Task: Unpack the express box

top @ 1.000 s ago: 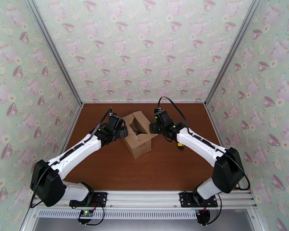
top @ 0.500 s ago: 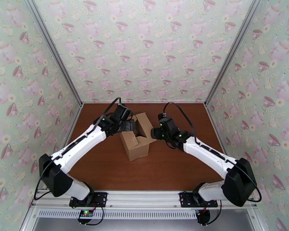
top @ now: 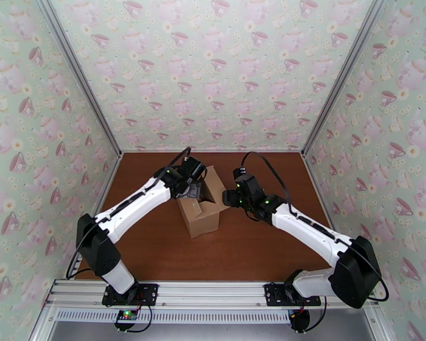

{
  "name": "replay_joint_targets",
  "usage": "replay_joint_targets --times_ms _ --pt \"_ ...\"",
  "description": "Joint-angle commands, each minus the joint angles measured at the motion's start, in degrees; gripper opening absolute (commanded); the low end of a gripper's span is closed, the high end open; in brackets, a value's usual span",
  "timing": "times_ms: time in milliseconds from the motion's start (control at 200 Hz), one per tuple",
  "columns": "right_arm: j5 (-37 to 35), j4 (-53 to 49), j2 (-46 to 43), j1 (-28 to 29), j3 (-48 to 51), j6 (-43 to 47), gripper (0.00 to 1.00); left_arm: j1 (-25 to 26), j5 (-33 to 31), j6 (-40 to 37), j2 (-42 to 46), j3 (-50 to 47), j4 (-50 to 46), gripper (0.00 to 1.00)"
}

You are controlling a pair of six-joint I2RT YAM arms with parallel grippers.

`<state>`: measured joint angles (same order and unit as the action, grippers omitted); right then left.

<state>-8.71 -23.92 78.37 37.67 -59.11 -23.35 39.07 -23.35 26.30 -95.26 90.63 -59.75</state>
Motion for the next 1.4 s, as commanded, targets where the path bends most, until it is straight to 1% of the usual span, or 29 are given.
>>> replay_joint_targets --times_ms 0,356,736,1047,1197,1392 --pt "-0.44 -0.29 -0.2 0.46 0.14 0.15 0.65 -0.44 -3.17 -1.15 2.62 0.87 -2.7 0.82" --pt "-1.33 -1.32 -0.14 0.53 -0.78 0.68 0.65 -1.67 -4.49 -0.73 8.47 -2.1 -4.43 0.82" --pt "-1.7 -2.23 0.02 0.53 -1.72 1.09 0.65 -3.46 -5.22 0.65 17.36 -8.95 -5.89 0.83" --pt "-1.41 -2.53 0.98 0.49 -3.02 1.38 0.66 -5.6 -1.9 2.96 23.01 -18.86 -3.35 0.83" --pt "-0.44 -2.91 2.33 0.48 -4.16 1.74 0.66 -6.18 -0.1 4.16 24.0 -22.95 -1.31 0.83" --pt "-0.98 -3.02 4.54 0.47 -5.92 2.98 0.66 -6.27 2.85 6.38 24.21 -27.49 1.87 0.82"
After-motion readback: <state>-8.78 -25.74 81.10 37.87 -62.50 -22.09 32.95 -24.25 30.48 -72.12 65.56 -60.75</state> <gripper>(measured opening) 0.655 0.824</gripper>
